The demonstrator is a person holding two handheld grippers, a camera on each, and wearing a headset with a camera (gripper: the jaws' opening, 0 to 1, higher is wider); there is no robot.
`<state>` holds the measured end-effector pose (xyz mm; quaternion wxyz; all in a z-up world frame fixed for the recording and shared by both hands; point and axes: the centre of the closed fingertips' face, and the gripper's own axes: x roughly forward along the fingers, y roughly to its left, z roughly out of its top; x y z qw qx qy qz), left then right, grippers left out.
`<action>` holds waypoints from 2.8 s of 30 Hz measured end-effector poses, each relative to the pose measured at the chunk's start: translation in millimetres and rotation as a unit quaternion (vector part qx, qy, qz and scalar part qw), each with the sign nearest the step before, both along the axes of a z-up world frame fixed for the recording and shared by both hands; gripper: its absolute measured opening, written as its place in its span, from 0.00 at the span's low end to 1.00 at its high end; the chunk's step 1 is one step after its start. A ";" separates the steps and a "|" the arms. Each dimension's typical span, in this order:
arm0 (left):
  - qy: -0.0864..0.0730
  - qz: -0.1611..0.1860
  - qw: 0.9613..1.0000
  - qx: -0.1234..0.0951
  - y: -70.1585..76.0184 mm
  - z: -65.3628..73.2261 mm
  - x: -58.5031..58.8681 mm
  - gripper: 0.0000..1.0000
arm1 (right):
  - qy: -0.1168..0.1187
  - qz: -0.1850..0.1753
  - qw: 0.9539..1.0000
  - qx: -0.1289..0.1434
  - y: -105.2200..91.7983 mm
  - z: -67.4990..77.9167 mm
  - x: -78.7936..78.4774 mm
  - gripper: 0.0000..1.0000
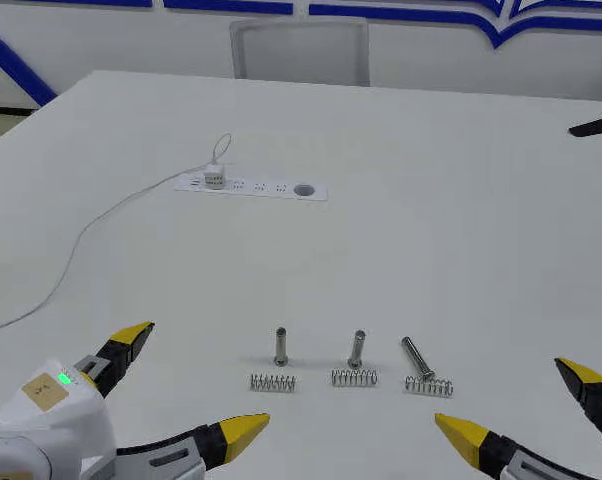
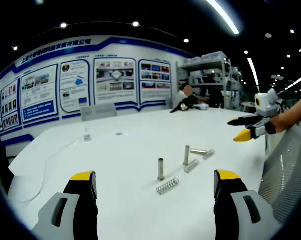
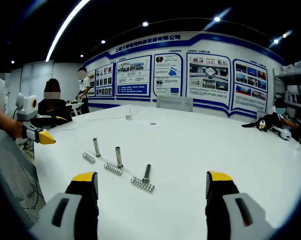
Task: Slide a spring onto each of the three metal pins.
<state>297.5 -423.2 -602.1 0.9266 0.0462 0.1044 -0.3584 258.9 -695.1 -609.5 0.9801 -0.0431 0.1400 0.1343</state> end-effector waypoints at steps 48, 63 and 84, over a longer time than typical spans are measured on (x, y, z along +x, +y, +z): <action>0.021 0.002 1.000 -0.006 0.5 -8.3 1.2 1.00 | 0.093 0.057 0.993 0.039 10.8 -25.4 58.5 0.63; 0.036 -0.021 0.999 0.006 -8.0 -17.8 -5.4 1.00 | 0.104 0.068 0.992 -0.006 17.7 -39.1 81.4 0.45; 0.040 -0.028 0.999 0.014 -9.6 -21.8 -7.5 1.00 | 0.177 0.094 0.979 -0.043 35.4 -76.9 106.9 0.27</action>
